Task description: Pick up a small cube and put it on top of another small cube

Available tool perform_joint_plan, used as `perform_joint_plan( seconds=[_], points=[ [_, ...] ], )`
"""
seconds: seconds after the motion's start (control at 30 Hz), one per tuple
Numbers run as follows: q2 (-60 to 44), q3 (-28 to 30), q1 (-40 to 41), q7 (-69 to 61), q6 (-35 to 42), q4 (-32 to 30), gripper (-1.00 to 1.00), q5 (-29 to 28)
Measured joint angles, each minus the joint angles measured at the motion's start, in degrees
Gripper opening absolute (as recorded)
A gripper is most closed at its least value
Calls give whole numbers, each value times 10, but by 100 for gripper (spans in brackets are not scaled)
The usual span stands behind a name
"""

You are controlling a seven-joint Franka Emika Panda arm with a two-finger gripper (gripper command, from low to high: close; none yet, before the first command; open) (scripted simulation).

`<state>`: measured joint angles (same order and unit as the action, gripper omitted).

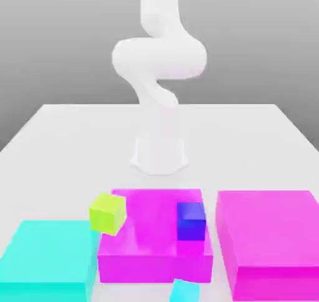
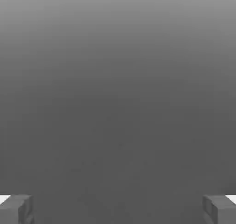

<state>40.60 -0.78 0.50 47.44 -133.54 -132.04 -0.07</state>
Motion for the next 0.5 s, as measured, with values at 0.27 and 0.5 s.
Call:
perform_joint_plan(
  seconds=[0.27, 0.5],
  points=[
    [-170, -26, 15, 56, -57, -9, 0, -7],
    [-315, -42, 19, 110, -106, -16, 0, -22]
  ],
)
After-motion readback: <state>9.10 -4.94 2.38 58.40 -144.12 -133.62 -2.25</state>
